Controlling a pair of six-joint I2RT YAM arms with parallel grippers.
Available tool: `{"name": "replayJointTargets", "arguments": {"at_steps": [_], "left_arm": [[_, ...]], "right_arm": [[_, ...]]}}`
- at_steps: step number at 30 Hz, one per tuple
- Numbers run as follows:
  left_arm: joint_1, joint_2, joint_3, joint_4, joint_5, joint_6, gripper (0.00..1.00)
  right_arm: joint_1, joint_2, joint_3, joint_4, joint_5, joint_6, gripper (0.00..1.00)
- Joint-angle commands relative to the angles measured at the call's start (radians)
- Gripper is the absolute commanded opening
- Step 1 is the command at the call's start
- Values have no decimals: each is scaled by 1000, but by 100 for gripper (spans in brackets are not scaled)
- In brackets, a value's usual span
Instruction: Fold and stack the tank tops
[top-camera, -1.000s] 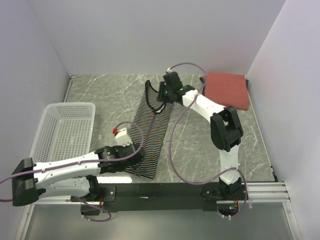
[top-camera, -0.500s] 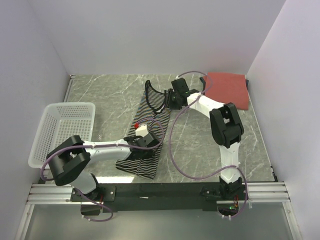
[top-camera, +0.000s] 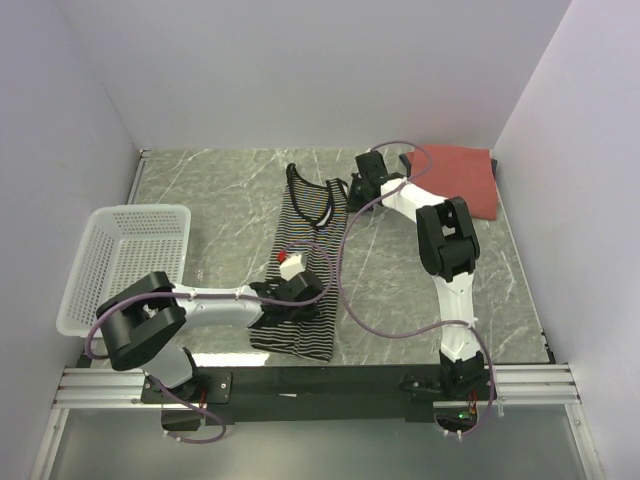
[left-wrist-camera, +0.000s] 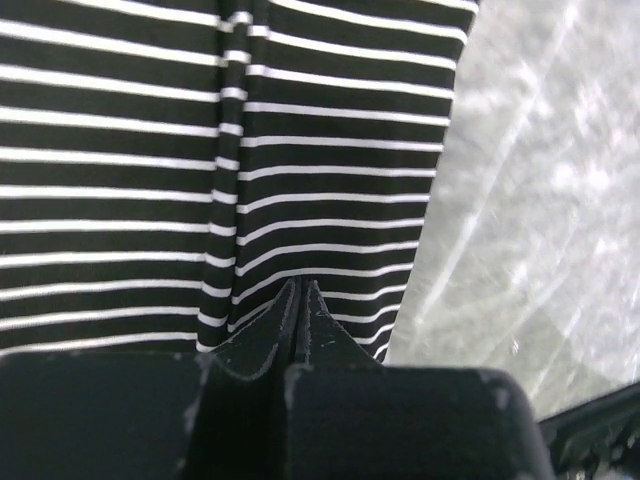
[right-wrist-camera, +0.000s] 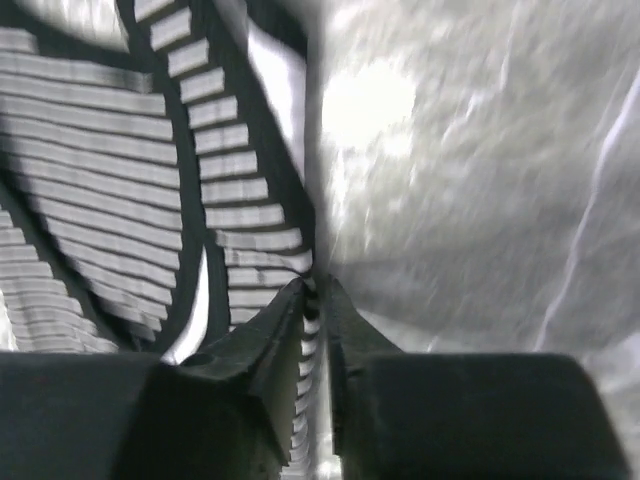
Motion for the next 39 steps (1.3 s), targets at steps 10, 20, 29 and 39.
{"name": "replayJointTargets", "arguments": {"at_steps": [10,20,29,39], "left_arm": [[-139,121,72,-48,116,-64,1],[-136,87,74,-74,115,-59,1],[-130,52,60,-87,144,-33,1],[-113,39,42,-74,159,-33,1]], "right_arm": [[-75,99,177,-49,-31,-13,3],[-84,62,259,-19,-21,-94,49],[-39,168,403,-69,-31,-163,49],[5,237,486,-155,58,-229,50]]}}
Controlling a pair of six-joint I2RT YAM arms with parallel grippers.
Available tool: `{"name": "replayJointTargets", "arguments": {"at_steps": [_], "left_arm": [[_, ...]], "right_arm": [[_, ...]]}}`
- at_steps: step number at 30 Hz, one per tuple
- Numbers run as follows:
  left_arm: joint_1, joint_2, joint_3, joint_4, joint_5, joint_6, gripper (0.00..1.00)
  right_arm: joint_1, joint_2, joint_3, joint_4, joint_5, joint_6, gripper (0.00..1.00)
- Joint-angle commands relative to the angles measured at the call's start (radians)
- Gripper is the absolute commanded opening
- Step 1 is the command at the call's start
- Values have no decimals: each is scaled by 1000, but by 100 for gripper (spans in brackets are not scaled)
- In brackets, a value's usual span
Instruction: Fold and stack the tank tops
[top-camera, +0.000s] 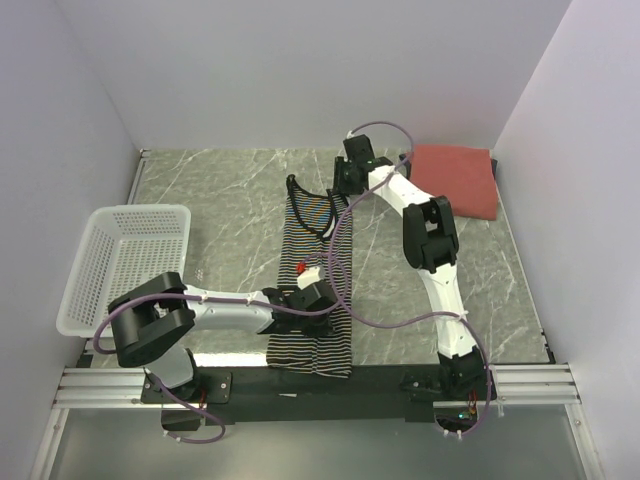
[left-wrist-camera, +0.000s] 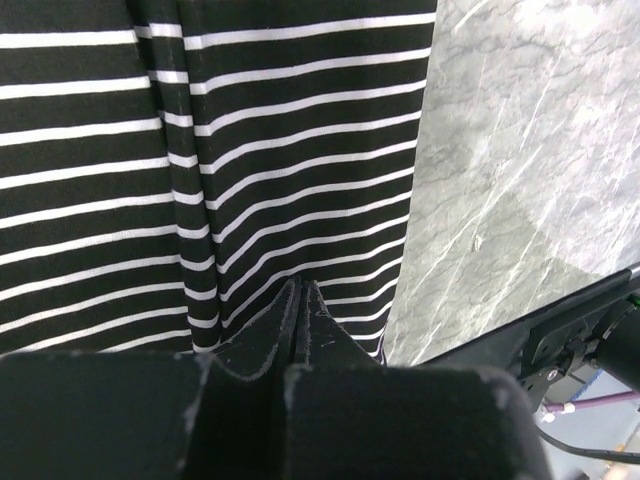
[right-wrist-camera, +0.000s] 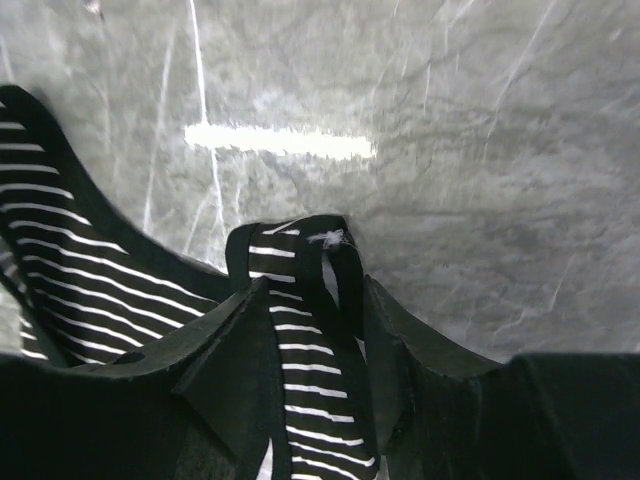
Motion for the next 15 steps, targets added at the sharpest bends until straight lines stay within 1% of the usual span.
{"name": "replayJointTargets", "arguments": {"at_steps": [1,4,5,6,8,9,10,12,14,15], "left_arm": [[6,-24,-34,-47,22,19,0],[9,-29,-42,-45,26,16,0],[9,-30,-44,-41,27,14,0],[9,-32,-45,-41,29,14,1],[9,-32,-47,-42,29,13,1],[11,-33,-50,-41,30,13,1],[11,-33,-50,-39,32,11,1],[11,-35,-56,-35,32,8,1],[11,-36,-67,-30,38,4,1],[11,-36,-70,-25,39,2,1]], "right_arm": [[4,5,55,-29,49,-47,50],[11,13,68,-50,57,-58,50],[12,27,87,-63,55,-55,47],[12,33,98,-83,76,-55,40],[12,39,112,-92,92,-54,31],[12,36,112,-92,106,-52,18],[11,34,111,-89,115,-51,12],[9,30,105,-78,113,-52,7],[6,22,106,-80,145,-44,1],[3,14,98,-68,159,-38,0]]}}
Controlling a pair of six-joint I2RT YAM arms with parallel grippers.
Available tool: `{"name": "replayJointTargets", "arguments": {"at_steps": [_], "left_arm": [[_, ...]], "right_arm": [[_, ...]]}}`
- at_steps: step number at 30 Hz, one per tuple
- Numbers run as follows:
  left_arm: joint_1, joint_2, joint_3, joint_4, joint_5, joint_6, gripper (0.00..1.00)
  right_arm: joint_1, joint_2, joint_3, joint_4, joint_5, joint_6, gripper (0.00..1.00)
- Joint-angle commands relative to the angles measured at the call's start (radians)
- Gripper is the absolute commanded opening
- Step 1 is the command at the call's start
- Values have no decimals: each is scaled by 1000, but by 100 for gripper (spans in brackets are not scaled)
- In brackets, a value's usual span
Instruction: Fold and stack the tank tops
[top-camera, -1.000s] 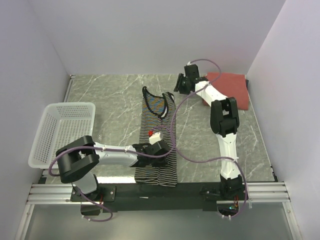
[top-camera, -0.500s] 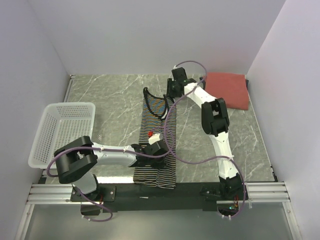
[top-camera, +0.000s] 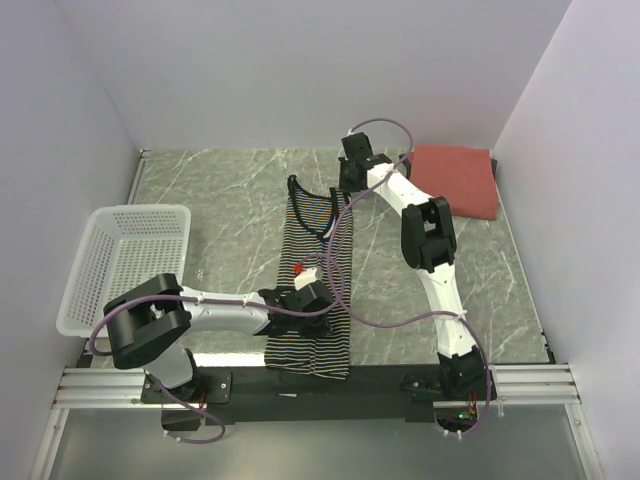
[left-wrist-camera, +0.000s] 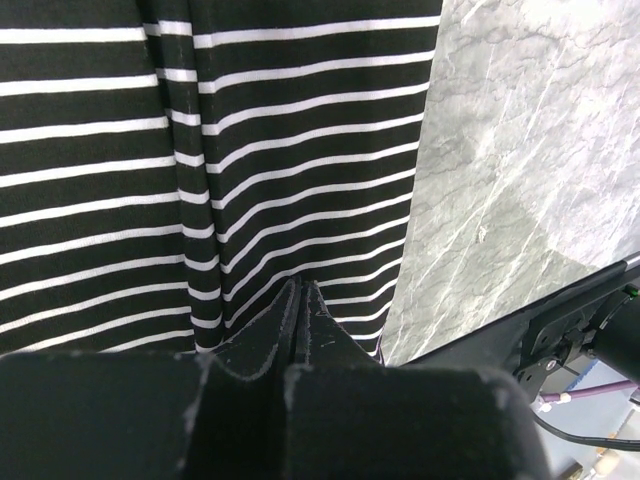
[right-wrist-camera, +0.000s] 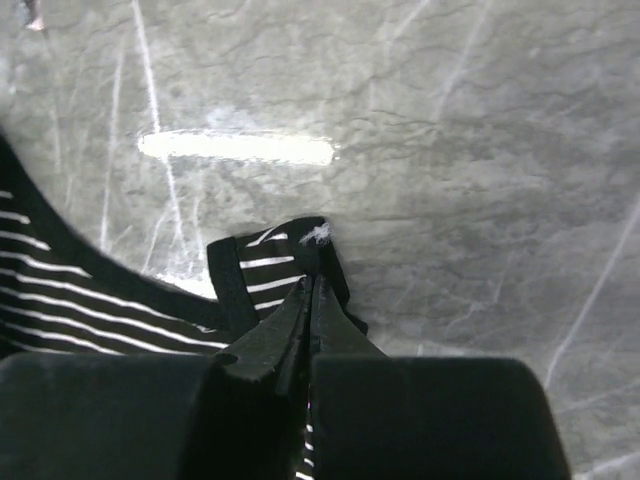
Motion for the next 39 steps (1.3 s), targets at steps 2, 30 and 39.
{"name": "replayJointTargets", "arguments": {"at_steps": [2,30,39], "left_arm": [[1,-12,-40,-42,20,0,1],[233,-210,164,-74,-29,193,53],[544,-226,175,-227,-77,196,43]], "right_arm": [[-19,-51,-22,38,83,30,0],[-59,-237,-88,73,-2,130,60],[-2,-579,-692,210,-62,213,49]]}}
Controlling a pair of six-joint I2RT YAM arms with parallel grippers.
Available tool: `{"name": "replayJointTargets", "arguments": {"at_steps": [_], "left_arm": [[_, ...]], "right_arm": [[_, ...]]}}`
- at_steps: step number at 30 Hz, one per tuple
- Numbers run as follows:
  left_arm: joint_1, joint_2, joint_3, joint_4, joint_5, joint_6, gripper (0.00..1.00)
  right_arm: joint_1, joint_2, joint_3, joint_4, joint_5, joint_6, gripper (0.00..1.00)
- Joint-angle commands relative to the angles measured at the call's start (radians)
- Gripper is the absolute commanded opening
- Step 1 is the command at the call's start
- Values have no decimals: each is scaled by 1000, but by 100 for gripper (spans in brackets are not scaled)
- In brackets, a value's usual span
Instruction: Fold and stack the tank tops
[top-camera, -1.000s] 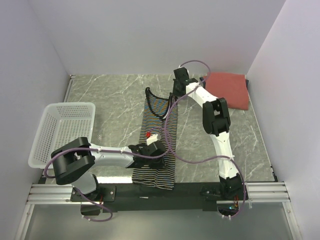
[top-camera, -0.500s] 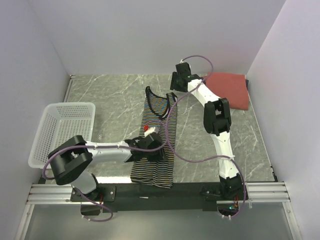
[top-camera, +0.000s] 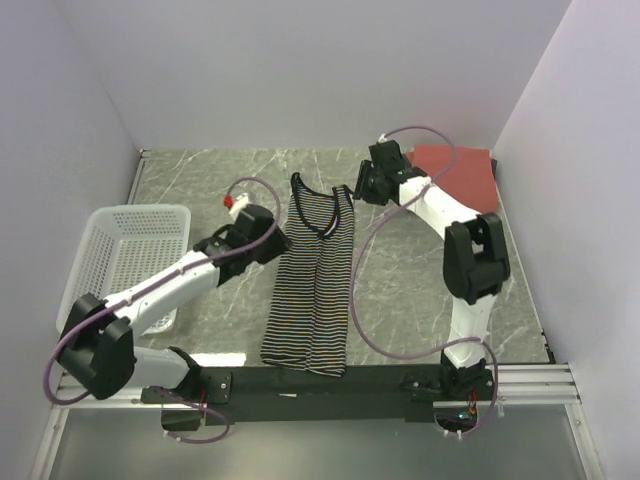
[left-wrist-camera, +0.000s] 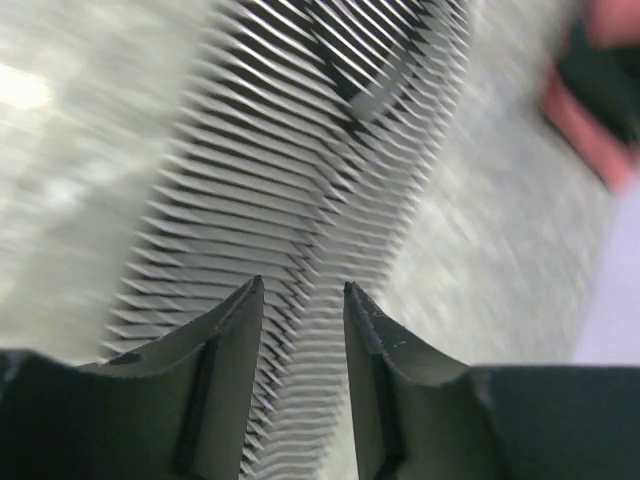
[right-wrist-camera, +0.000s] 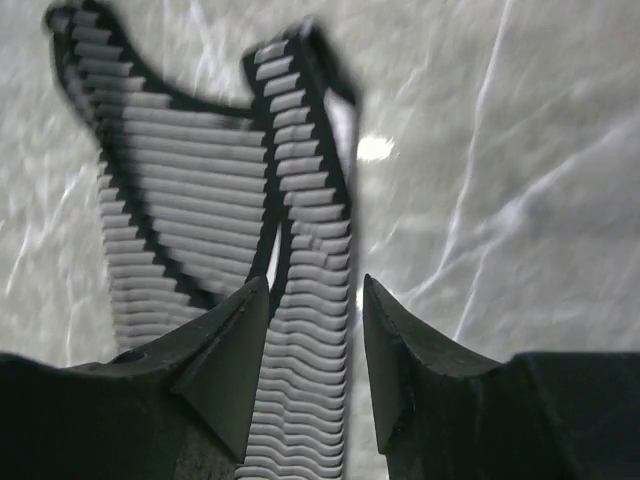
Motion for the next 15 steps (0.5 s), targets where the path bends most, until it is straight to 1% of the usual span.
{"name": "replayJointTargets", "arguments": {"at_steps": [1,4,6,7,8,10,14,15], "left_arm": [[86,53,11,-42,11,53,41],[121,124,31,-18,17,65,40],[147,183,49,15,11,70,39],[160,211,84,16,30,70,38],[173,264,103,15,40,72,37],[175,318,147,10,42,78,36],[180,360,172,9,30,90,37],[183,368,178,7,31,96,37]], "right_arm": [[29,-94,-174,93,-31,47,49],[43,-90,-238,115,-34,42,47],[44,-70,-236,109,-45,45,41],[44,-46,-230,110,-69,44,40],[44,-29,-220,109,-79,42,38],[46,20,-177,84,-77,38,38],[43,105,-94,31,-74,21,38],[43,123,-45,14,-73,15,37]]}}
